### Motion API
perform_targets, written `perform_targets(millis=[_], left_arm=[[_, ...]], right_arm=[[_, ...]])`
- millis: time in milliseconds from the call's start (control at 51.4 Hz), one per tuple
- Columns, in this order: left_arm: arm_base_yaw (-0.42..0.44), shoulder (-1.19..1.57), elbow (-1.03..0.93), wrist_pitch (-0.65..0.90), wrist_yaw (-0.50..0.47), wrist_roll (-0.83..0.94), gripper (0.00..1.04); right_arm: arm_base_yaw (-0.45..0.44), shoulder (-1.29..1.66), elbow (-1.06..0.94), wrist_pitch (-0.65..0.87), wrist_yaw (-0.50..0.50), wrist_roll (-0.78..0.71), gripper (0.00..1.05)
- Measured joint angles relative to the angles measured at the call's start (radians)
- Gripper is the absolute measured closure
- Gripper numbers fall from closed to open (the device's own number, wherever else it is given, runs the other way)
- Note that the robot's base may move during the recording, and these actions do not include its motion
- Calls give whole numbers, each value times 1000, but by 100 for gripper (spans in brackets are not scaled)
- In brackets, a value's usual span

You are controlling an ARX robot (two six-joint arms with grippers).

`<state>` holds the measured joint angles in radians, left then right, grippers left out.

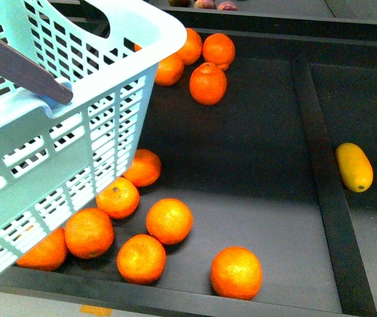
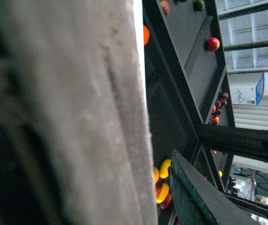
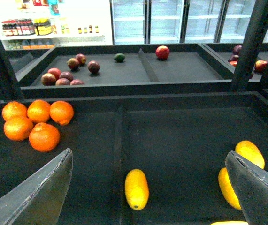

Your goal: Pick mango and avocado into basket

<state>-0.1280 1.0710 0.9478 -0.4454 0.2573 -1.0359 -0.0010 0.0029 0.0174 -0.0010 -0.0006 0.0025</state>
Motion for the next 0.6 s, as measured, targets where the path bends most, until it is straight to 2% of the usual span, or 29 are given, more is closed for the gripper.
perform_targets(millis=[136, 409, 603], left_arm=[[-80, 84, 43, 70, -48, 24, 76], [-314, 301, 181, 166, -37, -12, 76], [-413, 378, 240, 175, -21, -26, 76]], right_arm=[[0, 0, 0, 0, 0, 0, 9], [0, 0, 0, 0, 0, 0, 9], [0, 0, 0, 0, 0, 0, 9]])
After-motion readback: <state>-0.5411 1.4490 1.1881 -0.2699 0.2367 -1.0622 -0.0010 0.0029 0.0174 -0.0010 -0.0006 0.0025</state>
